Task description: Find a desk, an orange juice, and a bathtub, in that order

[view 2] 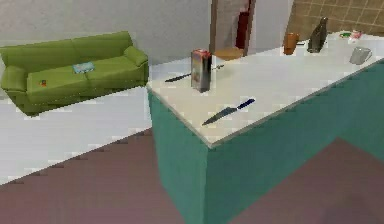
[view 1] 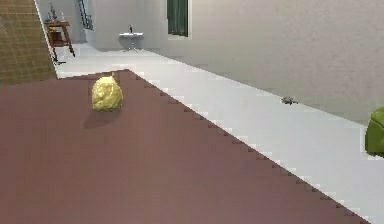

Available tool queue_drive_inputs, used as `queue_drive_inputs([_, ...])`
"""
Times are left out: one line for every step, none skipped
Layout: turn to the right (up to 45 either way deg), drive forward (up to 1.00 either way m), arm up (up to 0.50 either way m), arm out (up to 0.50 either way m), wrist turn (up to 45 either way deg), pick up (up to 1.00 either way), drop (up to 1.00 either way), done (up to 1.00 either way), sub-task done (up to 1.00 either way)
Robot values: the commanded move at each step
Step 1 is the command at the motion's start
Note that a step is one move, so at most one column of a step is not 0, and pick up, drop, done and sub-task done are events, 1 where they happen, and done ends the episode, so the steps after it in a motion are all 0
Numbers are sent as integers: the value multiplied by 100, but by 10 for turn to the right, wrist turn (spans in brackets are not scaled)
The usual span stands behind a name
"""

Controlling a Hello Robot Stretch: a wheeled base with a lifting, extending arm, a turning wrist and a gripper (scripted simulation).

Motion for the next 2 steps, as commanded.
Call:
queue_drive_inputs([150,0,0,0,0,0,0,0,0])
queue_drive_inputs([0,20,0,0,0,0,0,0,0])
